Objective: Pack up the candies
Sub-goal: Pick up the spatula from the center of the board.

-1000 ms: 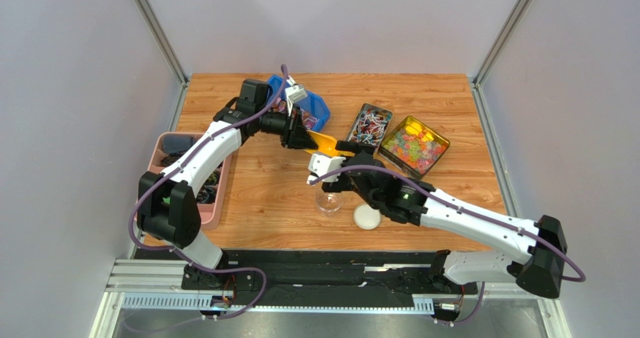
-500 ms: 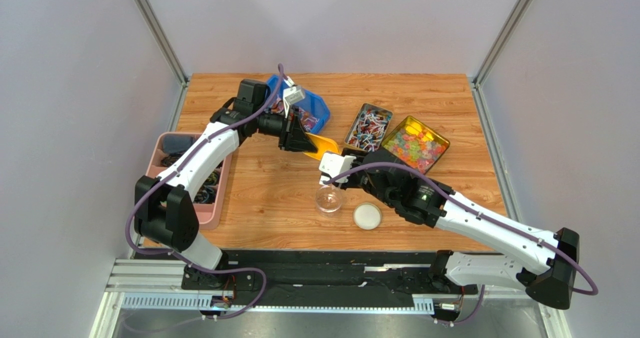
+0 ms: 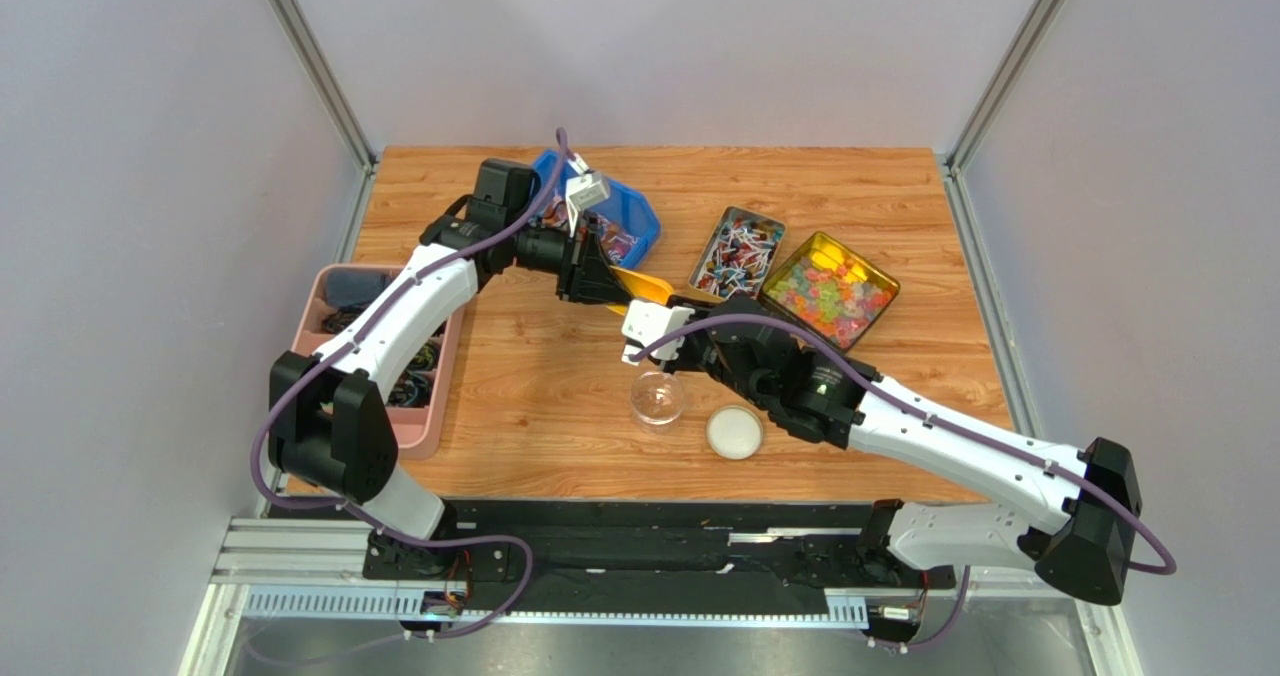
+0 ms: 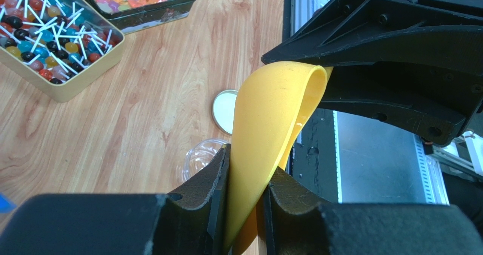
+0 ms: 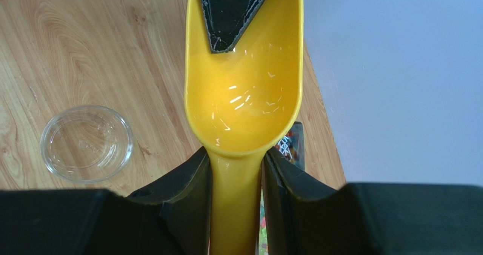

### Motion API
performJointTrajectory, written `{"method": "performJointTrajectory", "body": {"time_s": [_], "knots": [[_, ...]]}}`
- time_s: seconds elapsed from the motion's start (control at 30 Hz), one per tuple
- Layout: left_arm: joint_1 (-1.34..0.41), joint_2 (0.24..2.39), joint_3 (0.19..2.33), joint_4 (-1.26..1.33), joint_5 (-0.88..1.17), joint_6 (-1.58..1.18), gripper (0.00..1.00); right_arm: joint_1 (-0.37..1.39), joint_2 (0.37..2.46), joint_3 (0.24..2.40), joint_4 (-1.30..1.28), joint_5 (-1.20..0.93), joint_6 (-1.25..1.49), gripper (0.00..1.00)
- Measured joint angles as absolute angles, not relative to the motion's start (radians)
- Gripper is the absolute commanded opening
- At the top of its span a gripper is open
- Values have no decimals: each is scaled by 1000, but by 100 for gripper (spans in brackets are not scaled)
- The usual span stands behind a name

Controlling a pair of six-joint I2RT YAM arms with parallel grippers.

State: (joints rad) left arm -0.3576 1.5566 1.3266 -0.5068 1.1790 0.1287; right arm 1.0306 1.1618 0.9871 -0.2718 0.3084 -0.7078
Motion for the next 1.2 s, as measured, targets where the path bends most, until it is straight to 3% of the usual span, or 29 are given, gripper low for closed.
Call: {"method": "performJointTrajectory", "body": {"time_s": [0.23, 0.43, 0.5, 0.57, 1.2], "knots": [[-360, 1568, 1327, -510, 1195, 130, 0, 1031, 1171, 989, -258, 304, -699, 47], [-361, 1580, 1327, -511, 1201, 130, 0, 1031, 1172, 990, -270, 296, -692, 40], [-361, 1582, 1327, -511, 1202, 130, 0, 1031, 1172, 990, -273, 295, -688, 24], [-362, 1585, 1327, -512, 1201, 128, 0, 1031, 1171, 990, -281, 297, -684, 0], [-365, 1597, 1329, -537, 1201, 119, 0, 1031, 1171, 996, -307, 291, -658, 0]]}}
